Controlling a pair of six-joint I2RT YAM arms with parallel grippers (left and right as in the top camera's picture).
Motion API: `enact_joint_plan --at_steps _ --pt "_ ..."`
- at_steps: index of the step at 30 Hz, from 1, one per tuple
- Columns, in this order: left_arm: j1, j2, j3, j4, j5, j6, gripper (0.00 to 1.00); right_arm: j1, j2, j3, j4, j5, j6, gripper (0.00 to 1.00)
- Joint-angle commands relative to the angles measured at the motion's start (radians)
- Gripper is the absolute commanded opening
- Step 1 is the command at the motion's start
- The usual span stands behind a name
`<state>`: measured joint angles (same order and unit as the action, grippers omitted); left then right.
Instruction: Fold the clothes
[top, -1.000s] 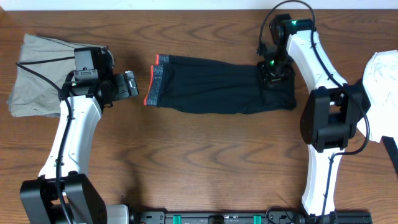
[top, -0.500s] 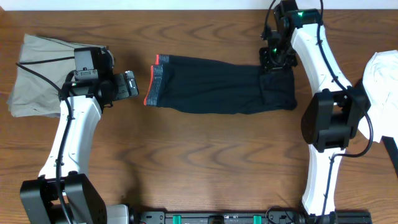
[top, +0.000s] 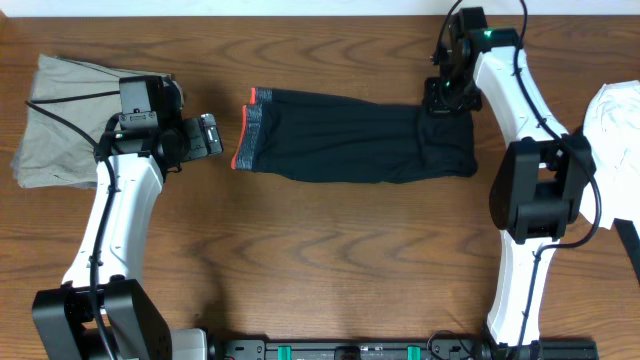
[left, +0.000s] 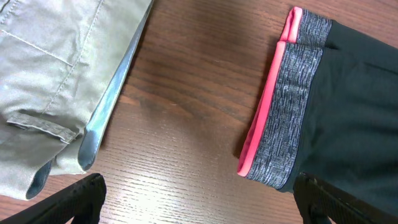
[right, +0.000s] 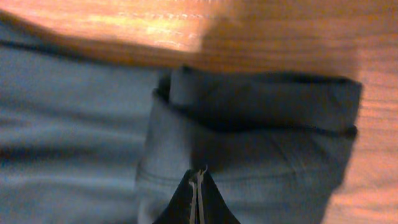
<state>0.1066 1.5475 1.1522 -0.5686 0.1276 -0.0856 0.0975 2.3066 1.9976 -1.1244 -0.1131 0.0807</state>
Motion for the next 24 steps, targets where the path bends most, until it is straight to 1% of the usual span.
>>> enact_joint_plan --at_steps 1,9,12,14,17,21,24 --pt "0.000 -0.004 -0.003 0.002 0.003 -0.012 0.98 -0.001 -0.008 -0.064 0.062 0.008 0.041 0.01" --pt "0.000 -0.004 -0.003 0.001 0.002 -0.013 0.98 0.002 0.028 -0.128 0.275 -0.034 0.121 0.01" --pt "0.000 -0.004 -0.003 0.001 0.002 -0.013 0.98 0.002 0.026 -0.119 0.304 -0.035 0.129 0.01" --pt "0.000 -0.004 -0.003 0.000 0.002 -0.012 0.98 0.001 0.021 -0.090 0.274 -0.037 0.129 0.01" --pt "0.000 -0.004 -0.003 0.001 0.002 -0.013 0.98 0.000 0.005 -0.009 0.177 -0.037 0.116 0.01" --pt "0.000 -0.004 -0.003 0.000 0.003 -0.013 0.98 -0.007 -0.026 0.135 -0.043 -0.035 0.111 0.01" --pt "0.000 -0.004 -0.003 0.000 0.003 -0.013 0.98 -0.012 -0.048 0.208 -0.206 -0.033 0.069 0.01"
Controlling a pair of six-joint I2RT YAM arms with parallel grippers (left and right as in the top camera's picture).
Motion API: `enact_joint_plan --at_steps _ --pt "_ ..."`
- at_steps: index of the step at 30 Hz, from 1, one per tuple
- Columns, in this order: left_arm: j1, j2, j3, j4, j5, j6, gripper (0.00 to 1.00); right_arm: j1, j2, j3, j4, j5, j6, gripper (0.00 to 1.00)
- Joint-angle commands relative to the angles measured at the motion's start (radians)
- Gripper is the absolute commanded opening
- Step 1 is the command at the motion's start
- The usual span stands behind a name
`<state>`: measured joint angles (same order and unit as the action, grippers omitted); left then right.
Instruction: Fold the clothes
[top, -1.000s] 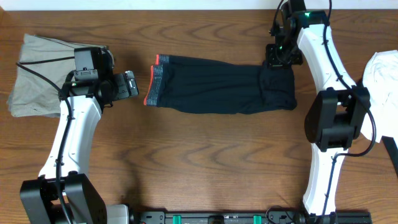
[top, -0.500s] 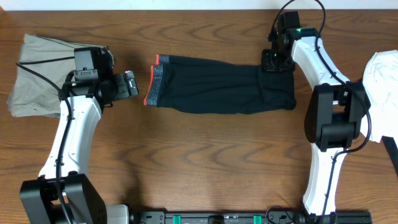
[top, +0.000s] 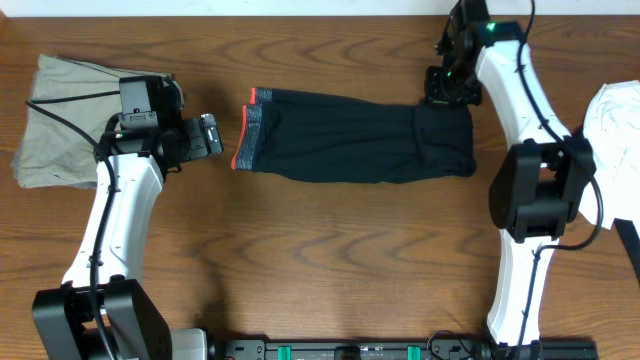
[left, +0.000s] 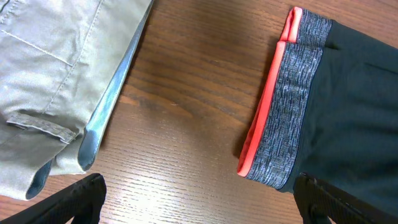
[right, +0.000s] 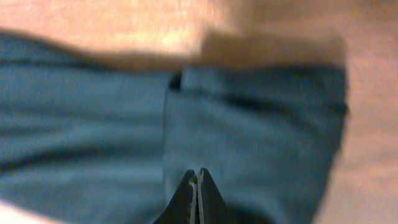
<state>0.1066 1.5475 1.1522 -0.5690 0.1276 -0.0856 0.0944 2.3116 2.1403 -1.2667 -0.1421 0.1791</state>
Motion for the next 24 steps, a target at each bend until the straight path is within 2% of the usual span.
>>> enact_joint_plan --at_steps 1,7,17,24 --pt "0.000 -0.004 -0.003 0.001 0.003 -0.013 0.98 -0.009 -0.061 0.072 -0.103 -0.004 -0.031 0.01" --pt "0.000 -0.004 -0.003 0.000 0.003 -0.013 0.98 -0.004 -0.054 0.014 -0.195 -0.003 -0.031 0.01" --pt "0.000 -0.004 -0.003 -0.014 0.003 -0.013 0.98 -0.002 -0.053 -0.293 -0.007 -0.006 0.043 0.01" --pt "0.000 -0.004 -0.003 -0.013 0.003 -0.013 0.98 -0.002 -0.053 -0.434 0.043 -0.080 0.053 0.01"
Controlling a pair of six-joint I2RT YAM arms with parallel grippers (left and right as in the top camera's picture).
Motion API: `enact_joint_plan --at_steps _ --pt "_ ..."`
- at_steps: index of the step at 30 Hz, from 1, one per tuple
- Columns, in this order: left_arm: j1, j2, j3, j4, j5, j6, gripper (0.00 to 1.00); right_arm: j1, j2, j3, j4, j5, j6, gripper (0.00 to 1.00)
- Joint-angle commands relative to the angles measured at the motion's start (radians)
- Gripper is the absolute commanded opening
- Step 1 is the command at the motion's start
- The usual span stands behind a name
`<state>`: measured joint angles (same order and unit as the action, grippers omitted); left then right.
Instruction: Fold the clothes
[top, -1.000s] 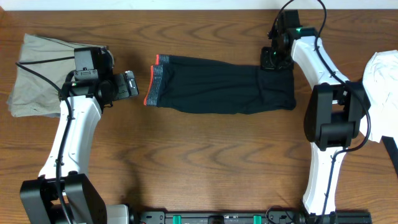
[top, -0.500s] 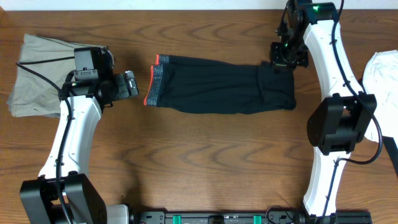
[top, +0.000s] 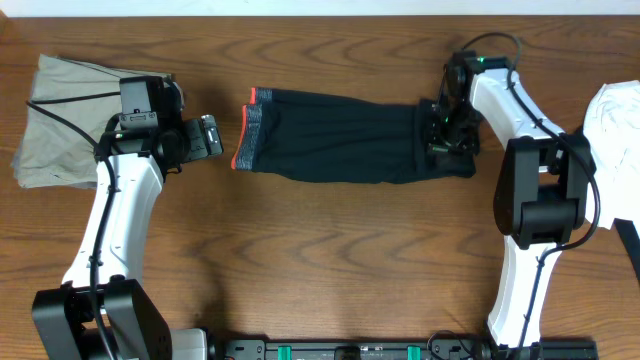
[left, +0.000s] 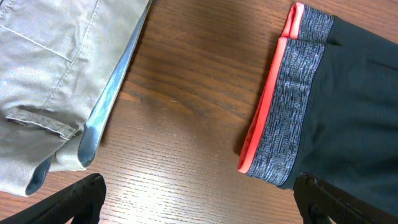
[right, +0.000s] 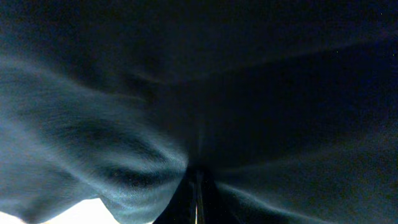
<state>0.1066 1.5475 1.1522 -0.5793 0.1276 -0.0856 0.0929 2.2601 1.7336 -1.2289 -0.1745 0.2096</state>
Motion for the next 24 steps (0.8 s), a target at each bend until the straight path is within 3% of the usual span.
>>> enact_joint_plan --at_steps 1,11,15,24 --pt "0.000 -0.004 -0.003 -0.003 0.003 -0.013 0.98 0.000 -0.002 -0.027 0.001 -0.046 0.031 0.01" --pt "0.000 -0.004 -0.003 -0.003 0.003 -0.013 0.98 -0.009 -0.156 0.106 -0.008 -0.040 0.060 0.01" --pt "0.000 -0.004 -0.003 -0.003 0.003 -0.013 0.98 -0.010 -0.217 0.122 0.050 -0.039 0.055 0.08" --pt "0.000 -0.004 -0.003 -0.003 0.003 -0.013 0.98 -0.002 -0.164 0.108 0.123 -0.039 0.060 0.08"
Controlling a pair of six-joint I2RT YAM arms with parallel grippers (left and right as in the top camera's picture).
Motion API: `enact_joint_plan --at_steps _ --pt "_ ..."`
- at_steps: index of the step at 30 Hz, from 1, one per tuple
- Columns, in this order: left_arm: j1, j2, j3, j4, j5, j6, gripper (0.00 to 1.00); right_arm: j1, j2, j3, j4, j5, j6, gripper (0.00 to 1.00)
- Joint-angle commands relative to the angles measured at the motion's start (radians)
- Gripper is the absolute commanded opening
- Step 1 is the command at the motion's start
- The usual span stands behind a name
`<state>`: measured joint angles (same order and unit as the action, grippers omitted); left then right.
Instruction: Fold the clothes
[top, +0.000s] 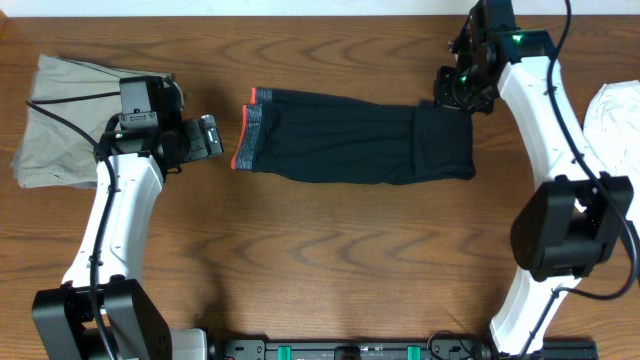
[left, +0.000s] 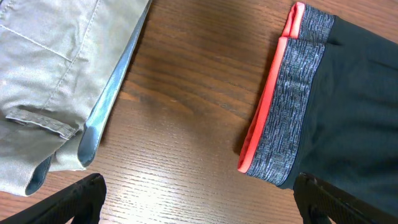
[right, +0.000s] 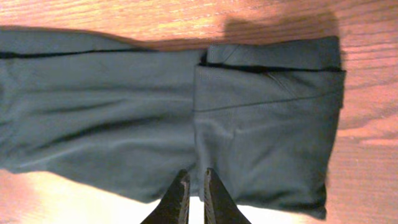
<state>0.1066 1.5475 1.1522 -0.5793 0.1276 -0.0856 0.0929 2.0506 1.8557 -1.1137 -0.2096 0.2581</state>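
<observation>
Dark shorts (top: 350, 145) lie flat across the table's middle, with the grey and pink waistband (top: 248, 135) at the left end. Their right end (top: 445, 140) is folded over on itself, and this flap (right: 267, 137) shows clearly in the right wrist view. My right gripper (top: 456, 86) hovers over the far right corner of the shorts. Its jaws (right: 196, 177) stand a narrow gap apart with nothing between them. My left gripper (top: 212, 135) is wide open over bare wood, just left of the waistband (left: 280, 118). Its fingers (left: 81, 193) touch nothing.
A khaki garment (top: 60, 120) lies folded at the far left, its edge (left: 106, 106) close to my left gripper. A white garment (top: 615, 120) lies at the right edge of the table. Bare wood (top: 330, 250) runs along the front of the table.
My right gripper was shut and pressed low on the folded right end of the shorts. It is now lifted over their far right corner, jaws slightly apart. The left arm has not moved.
My right gripper was shut over the far right corner of the shorts, then slightly farther back, then down on the folded end. Now it is raised and slightly open. The shorts kept their shape and place throughout, and my left gripper stayed open by the waistband.
</observation>
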Motion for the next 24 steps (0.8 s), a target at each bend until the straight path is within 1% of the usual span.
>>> enact_joint_plan --at_steps 1,6,15,19,23,24 --pt "0.000 -0.004 -0.003 -0.003 0.003 -0.013 0.98 0.000 0.060 -0.014 0.014 -0.004 0.011 0.08" --pt "0.000 -0.004 -0.003 -0.003 0.003 -0.013 0.98 0.007 0.147 -0.014 0.071 -0.005 0.011 0.03" --pt "0.000 -0.003 -0.003 -0.003 0.003 -0.013 0.98 0.028 0.282 -0.014 0.204 -0.009 0.011 0.02" --pt "0.000 0.003 -0.004 -0.004 0.003 -0.013 0.98 0.033 0.274 -0.006 0.212 -0.008 0.012 0.01" --pt "0.000 0.019 -0.004 -0.003 0.003 -0.013 0.98 0.024 0.203 0.050 0.177 -0.008 0.011 0.01" --pt "0.000 0.023 -0.004 -0.003 0.003 -0.013 0.98 0.018 0.171 0.076 0.156 -0.008 0.011 0.04"
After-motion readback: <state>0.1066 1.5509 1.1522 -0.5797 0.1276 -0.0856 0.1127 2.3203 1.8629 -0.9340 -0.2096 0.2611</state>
